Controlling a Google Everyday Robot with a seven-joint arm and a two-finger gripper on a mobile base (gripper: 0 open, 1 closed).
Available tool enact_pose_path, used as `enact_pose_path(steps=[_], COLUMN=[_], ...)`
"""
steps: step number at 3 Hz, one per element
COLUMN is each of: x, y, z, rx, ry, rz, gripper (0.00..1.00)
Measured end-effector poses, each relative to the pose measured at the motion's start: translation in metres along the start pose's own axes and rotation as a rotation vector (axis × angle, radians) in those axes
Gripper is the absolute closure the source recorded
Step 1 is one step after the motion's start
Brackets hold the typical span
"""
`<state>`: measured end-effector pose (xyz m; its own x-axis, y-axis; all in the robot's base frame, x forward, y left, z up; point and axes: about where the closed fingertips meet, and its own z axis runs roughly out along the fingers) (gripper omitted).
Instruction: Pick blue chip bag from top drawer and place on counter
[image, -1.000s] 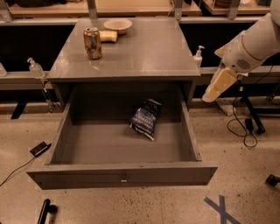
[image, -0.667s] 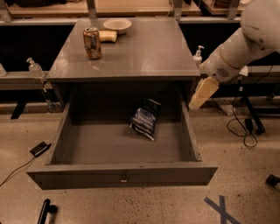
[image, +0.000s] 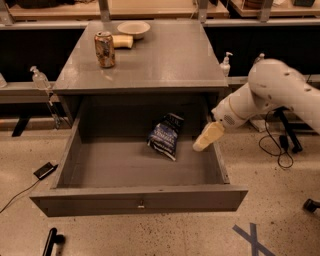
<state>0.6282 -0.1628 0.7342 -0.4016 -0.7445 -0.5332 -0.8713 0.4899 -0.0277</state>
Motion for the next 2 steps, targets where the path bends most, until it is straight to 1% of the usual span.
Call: enact_pose_path(steps=[1,2], x=[-0.003,-0.02], y=[0.007,-0.006], z=[0.029,0.028], rx=[0.037,0.104], ry=[-0.116,-0.175], rz=[0.0,-0.007], gripper=[0.0,0.0])
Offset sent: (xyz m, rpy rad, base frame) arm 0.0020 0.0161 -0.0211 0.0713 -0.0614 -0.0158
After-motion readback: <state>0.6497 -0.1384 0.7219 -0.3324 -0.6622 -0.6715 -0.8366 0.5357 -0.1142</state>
